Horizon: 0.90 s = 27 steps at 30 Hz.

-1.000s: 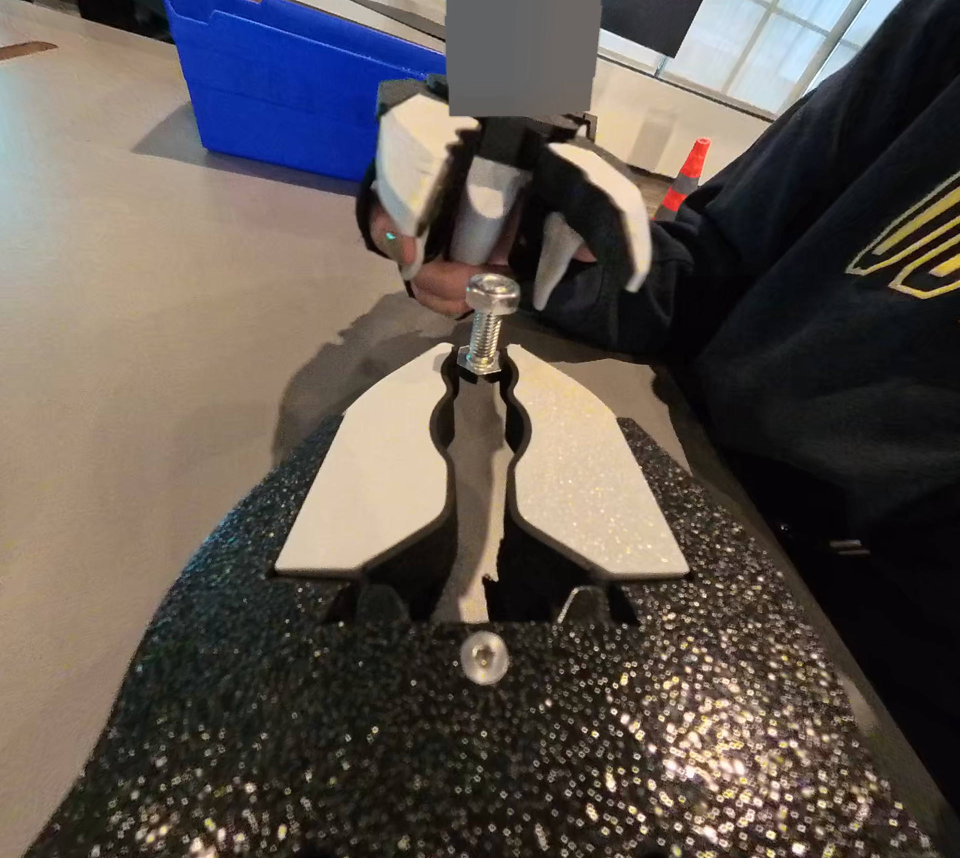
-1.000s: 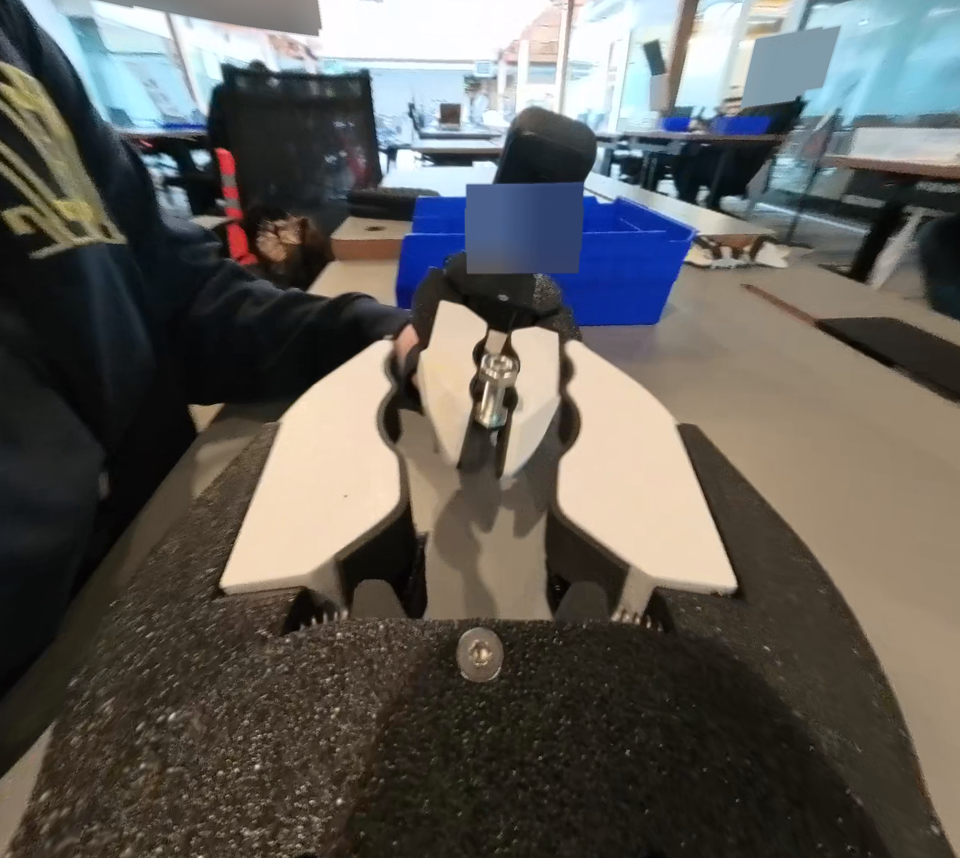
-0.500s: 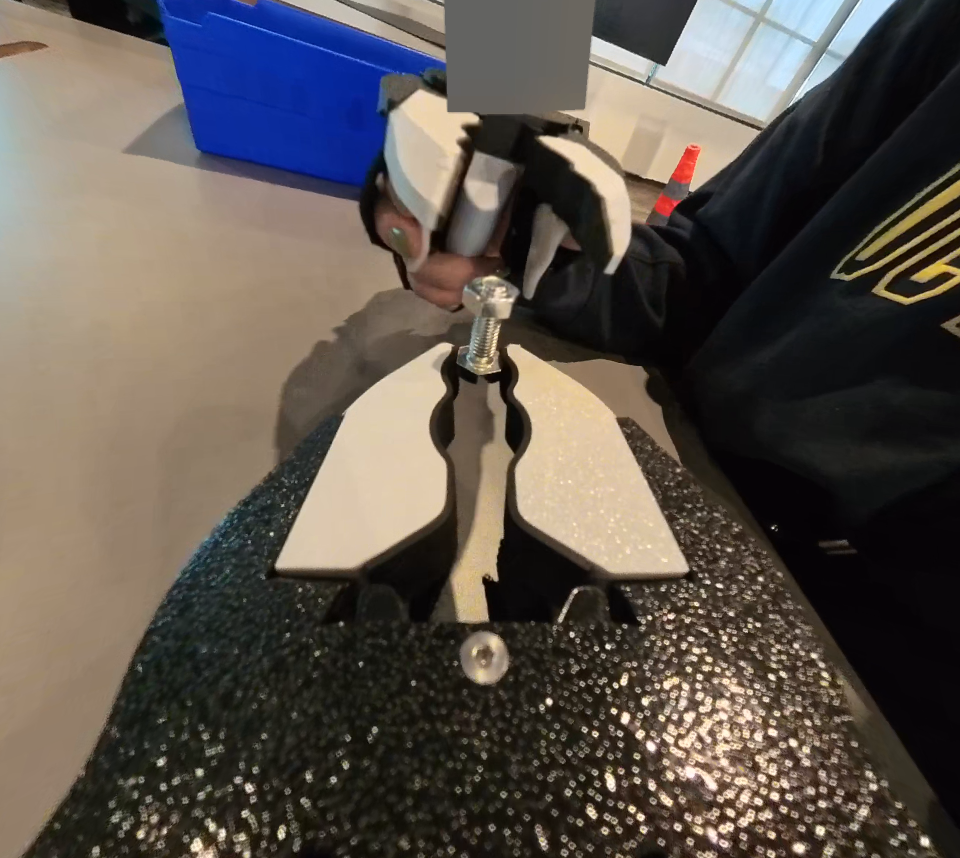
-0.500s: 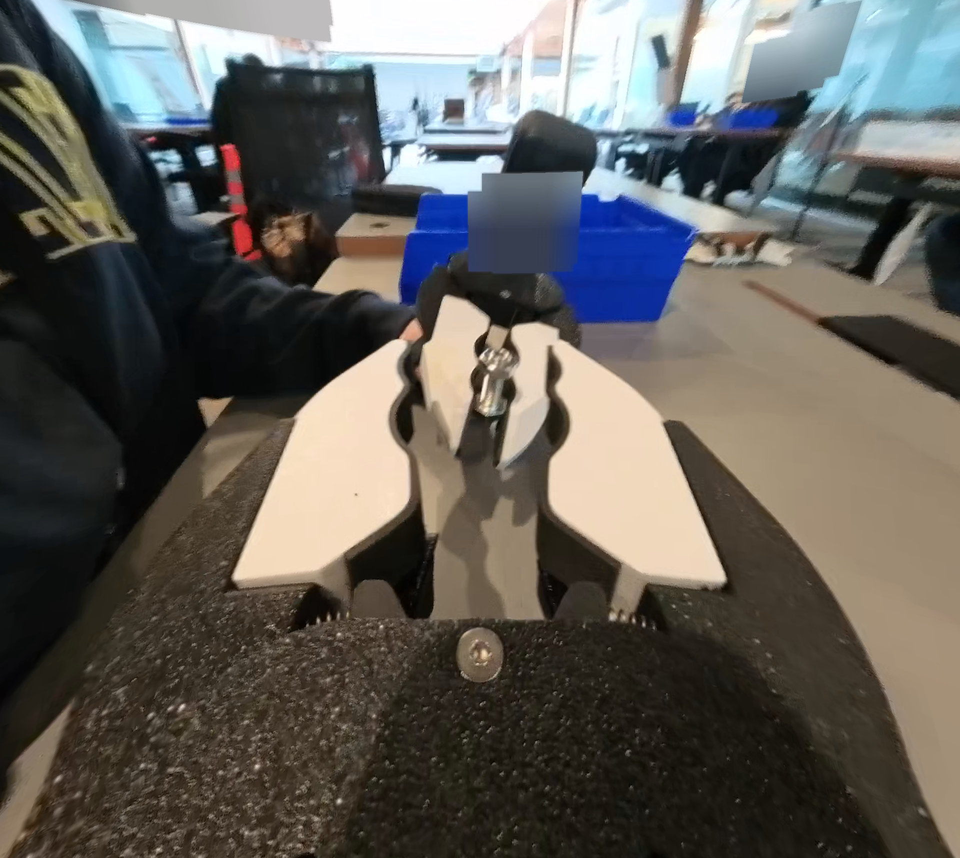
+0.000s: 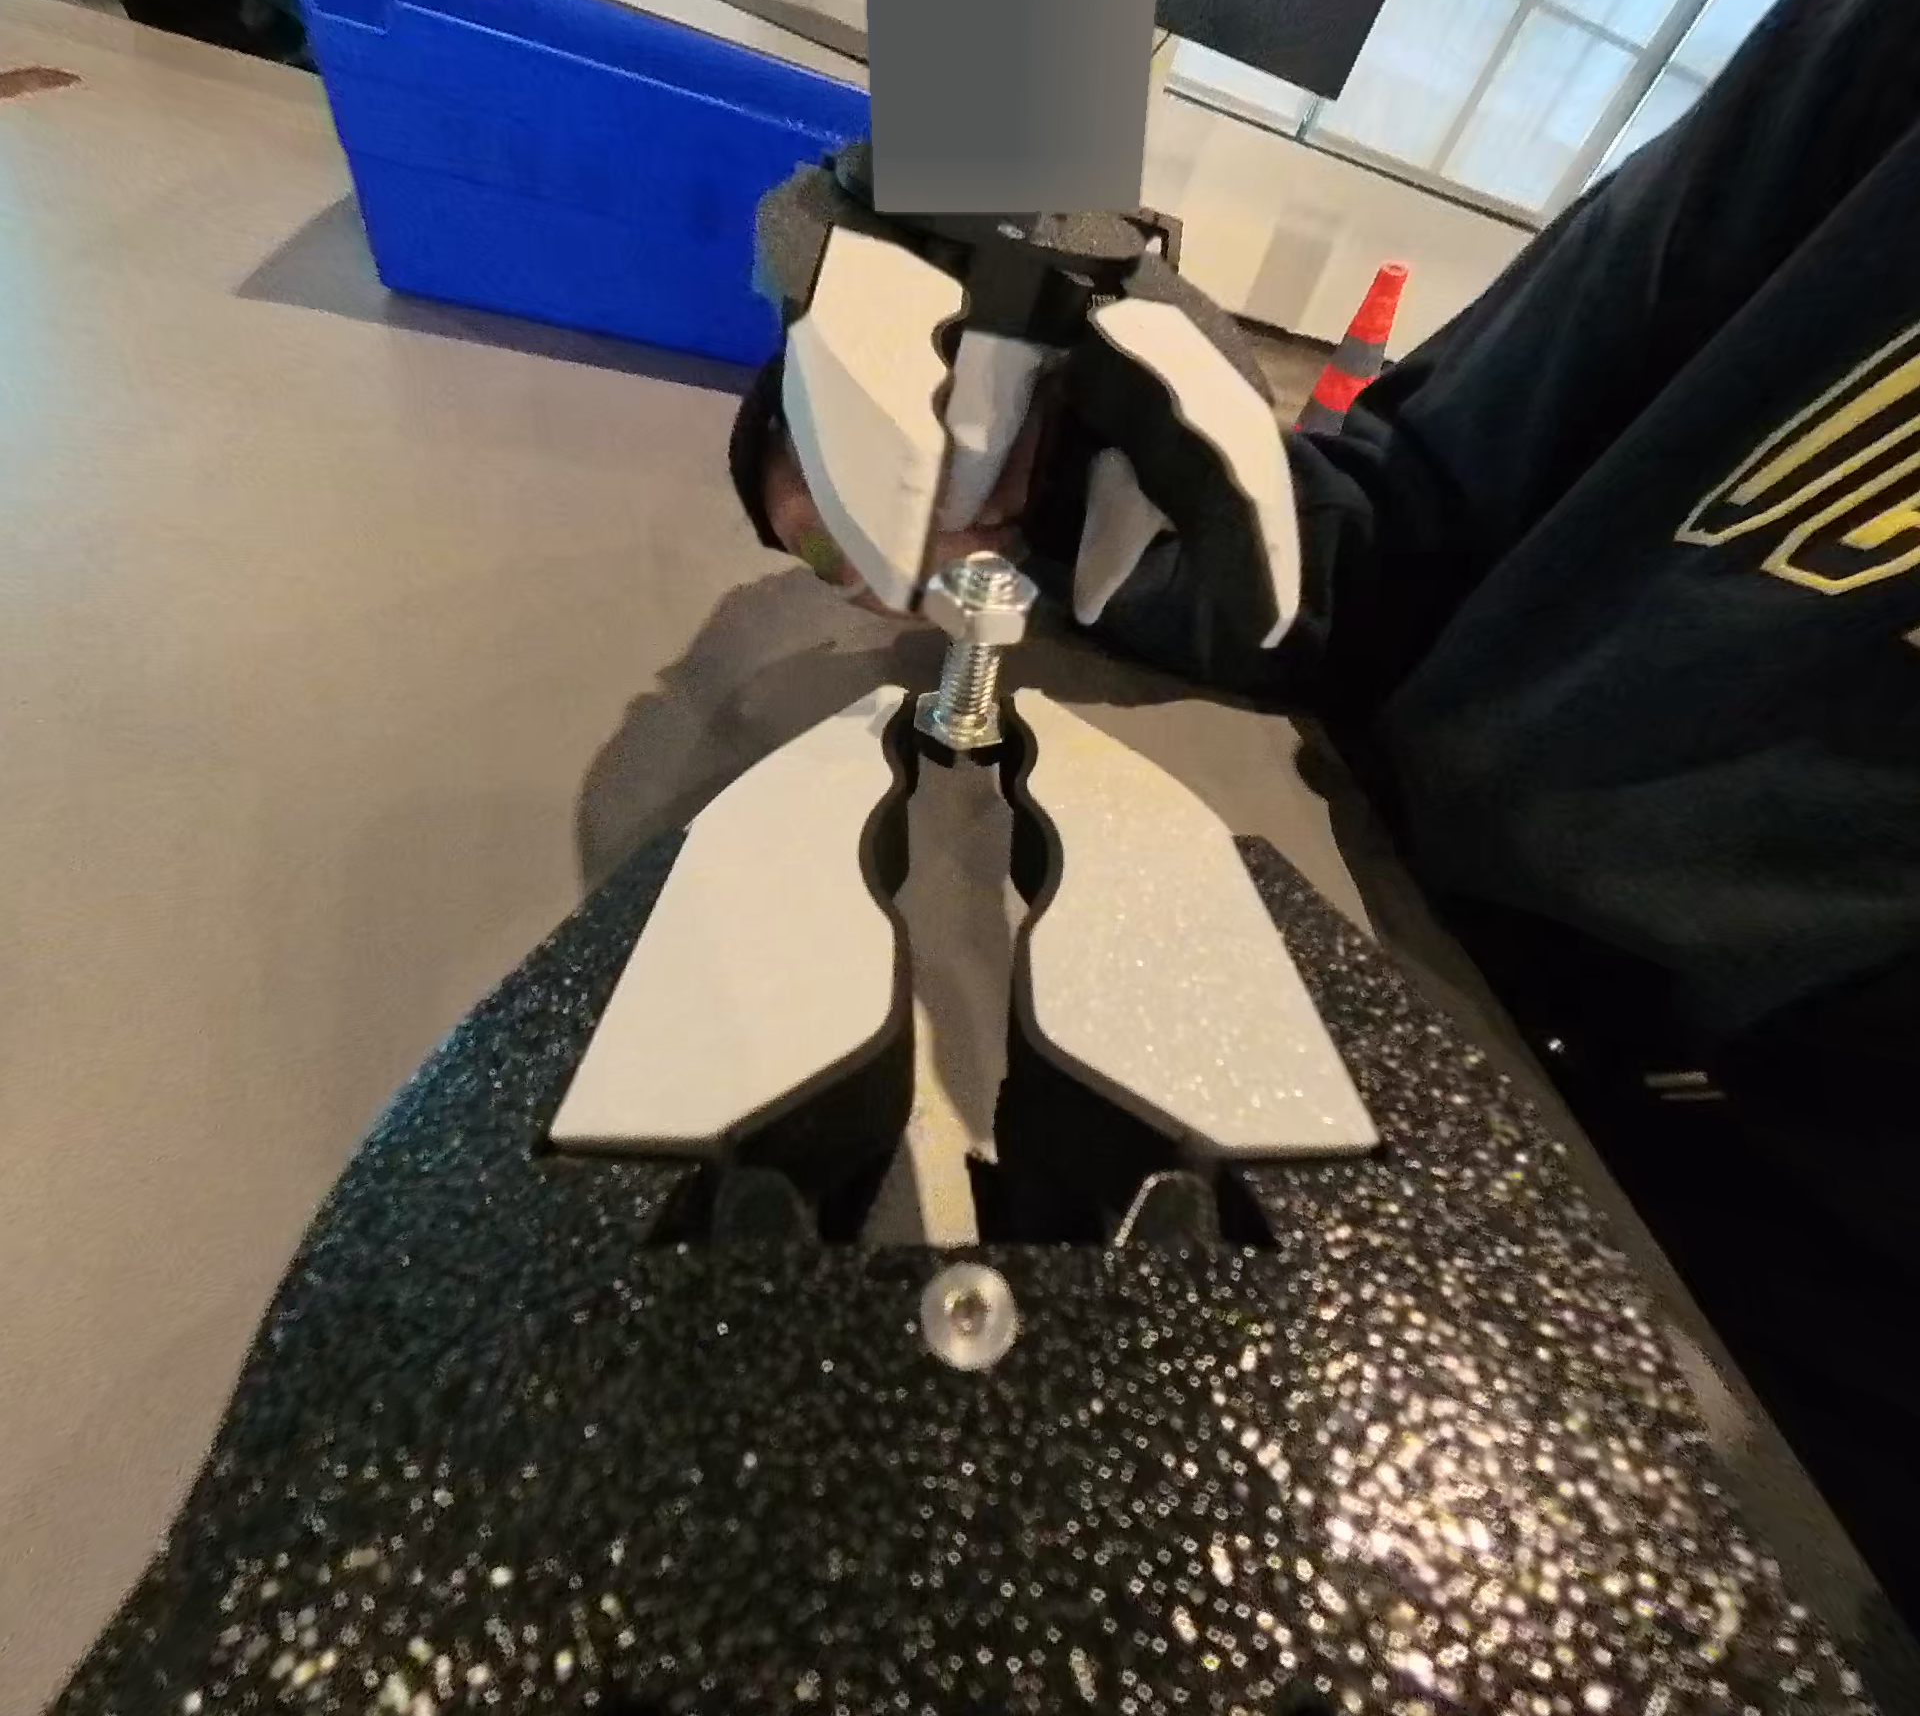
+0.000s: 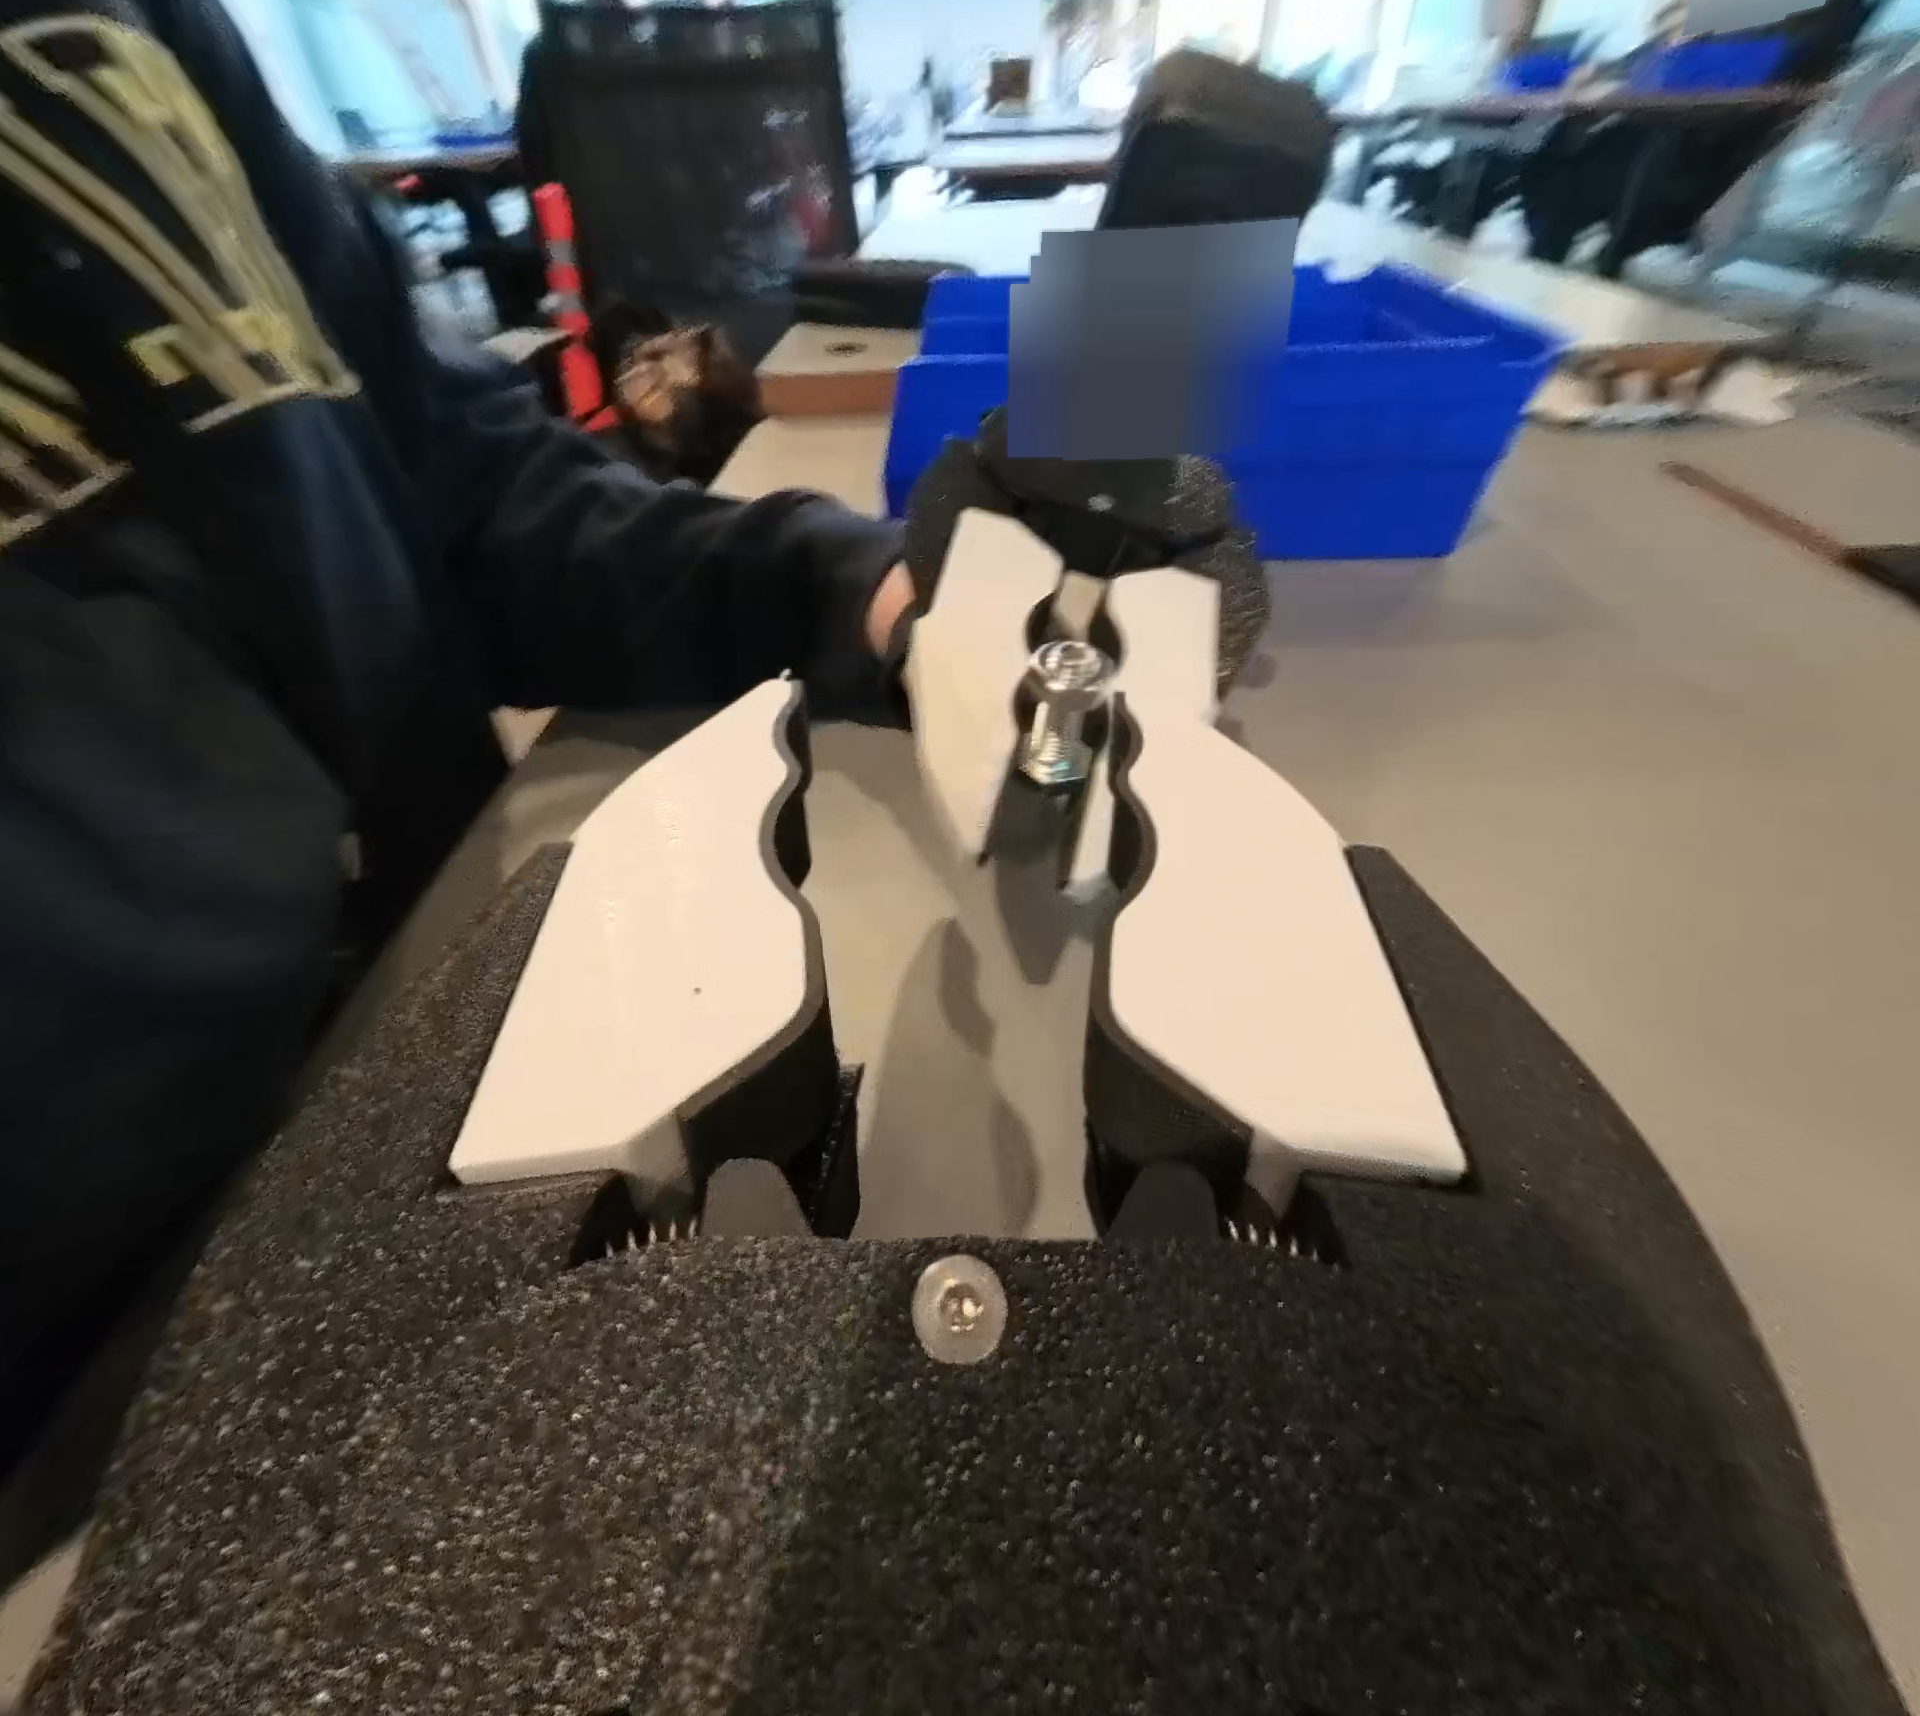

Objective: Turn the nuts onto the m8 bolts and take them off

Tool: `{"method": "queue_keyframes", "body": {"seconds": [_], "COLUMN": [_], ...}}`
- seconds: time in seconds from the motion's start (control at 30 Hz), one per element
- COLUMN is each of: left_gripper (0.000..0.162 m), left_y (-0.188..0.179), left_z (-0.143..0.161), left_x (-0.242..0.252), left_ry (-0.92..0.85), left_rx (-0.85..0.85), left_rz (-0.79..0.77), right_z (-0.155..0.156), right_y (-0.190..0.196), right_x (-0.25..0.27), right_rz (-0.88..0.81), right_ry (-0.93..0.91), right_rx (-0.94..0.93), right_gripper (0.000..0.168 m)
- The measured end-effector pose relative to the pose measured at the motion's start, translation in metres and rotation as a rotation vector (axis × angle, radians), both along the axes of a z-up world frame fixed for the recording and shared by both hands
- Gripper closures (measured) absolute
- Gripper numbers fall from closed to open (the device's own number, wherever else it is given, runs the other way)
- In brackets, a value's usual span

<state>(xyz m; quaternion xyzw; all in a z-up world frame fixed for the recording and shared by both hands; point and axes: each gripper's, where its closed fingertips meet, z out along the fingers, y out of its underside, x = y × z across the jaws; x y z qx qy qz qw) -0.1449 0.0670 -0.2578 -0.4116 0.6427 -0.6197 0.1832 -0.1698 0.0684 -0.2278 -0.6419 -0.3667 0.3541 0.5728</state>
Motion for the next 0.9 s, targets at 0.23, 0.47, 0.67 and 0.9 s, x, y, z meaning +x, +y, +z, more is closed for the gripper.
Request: {"method": "queue_keyframes", "body": {"seconds": [0.23,0.47,0.67,0.9], "left_gripper": [0.148,0.148,0.148,0.148], "left_y": [-0.003,0.000,-0.002,0.000], "left_z": [-0.004,-0.001,-0.004,-0.001], "left_x": [0.001,0.000,0.000,-0.001], "left_ry": [0.019,0.005,0.016,0.001], "left_rx": [0.032,0.005,0.023,0.006], "left_rz": [-0.008,-0.003,-0.012,-0.009], "right_z": [-0.001,0.011,0.008,0.000], "right_y": [0.011,-0.005,0.014,0.002], "right_x": [-0.025,0.007,-0.011,0.004], "right_rz": [-0.050,0.023,-0.095,-0.045], "right_ry": [-0.025,0.085,0.017,-0.044], "right_rx": [0.113,-0.008,0.122,0.059], "right_gripper": [0.098,0.124,0.102,0.128]}}
